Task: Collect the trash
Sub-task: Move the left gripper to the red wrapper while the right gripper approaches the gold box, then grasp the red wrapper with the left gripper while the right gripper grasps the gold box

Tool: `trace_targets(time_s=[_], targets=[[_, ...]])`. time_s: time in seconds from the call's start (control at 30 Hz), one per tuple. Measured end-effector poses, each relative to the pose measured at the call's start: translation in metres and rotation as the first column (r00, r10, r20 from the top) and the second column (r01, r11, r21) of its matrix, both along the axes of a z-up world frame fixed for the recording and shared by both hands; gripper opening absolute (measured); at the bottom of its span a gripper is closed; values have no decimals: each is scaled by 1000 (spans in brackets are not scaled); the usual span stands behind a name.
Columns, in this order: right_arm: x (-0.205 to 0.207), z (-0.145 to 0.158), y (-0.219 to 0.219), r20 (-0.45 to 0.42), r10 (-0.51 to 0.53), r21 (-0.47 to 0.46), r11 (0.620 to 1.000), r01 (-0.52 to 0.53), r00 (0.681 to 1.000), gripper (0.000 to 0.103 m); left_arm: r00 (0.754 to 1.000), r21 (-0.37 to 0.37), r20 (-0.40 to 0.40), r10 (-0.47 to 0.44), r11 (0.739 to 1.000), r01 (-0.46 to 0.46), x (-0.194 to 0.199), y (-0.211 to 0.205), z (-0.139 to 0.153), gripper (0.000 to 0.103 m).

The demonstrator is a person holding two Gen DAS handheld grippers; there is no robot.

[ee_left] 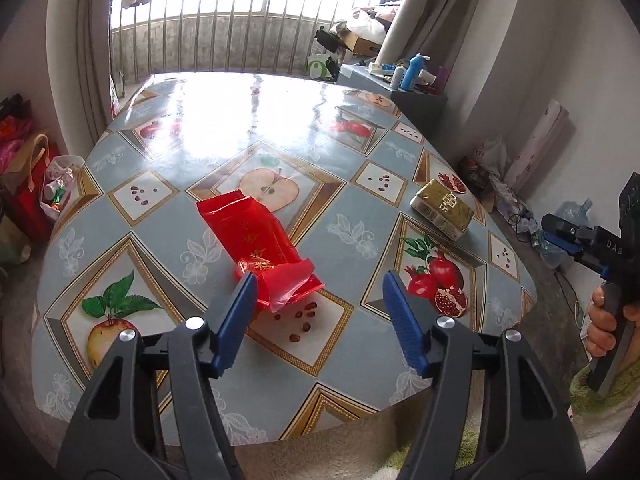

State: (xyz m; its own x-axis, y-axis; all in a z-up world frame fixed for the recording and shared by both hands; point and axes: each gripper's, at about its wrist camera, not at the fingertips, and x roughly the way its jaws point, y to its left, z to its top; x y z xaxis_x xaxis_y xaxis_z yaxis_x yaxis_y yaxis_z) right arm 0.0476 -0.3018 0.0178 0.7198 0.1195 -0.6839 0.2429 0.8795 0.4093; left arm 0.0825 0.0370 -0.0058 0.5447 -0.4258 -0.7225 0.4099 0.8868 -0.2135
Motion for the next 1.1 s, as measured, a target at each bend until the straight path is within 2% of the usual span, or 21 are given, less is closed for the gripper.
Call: trace_targets(time_s=[0.2,0.37,0.67,0.8,0.93,1.1], targets=[[37,-7,13,-45,37,-30,999,-38,998,62,999,39,-29,45,998,-44,26,4,-18,56],[73,-13,23,-70,80,-56,995,-84,994,66,994,24,-79,69,997,-68,46,12,-31,50],[124,-36,34,-132,174,-74,980,-185,976,68,990,-7,-132,57,998,-59,67,6,-49,30],[128,-43,39,-169,194,-105,971,-213,966,68,990,-16,-139,17,1000,-20,70,-6,-52,26],[119,-48,39,-219,195,-130,965,-227,956,54,990,-27,-138,-38,999,35,65,-25,-52,26],[99,-48,34,-224,174,-111,973,-203,959,54,981,-48,-155,-114,993,107,53,-47,-52,26]])
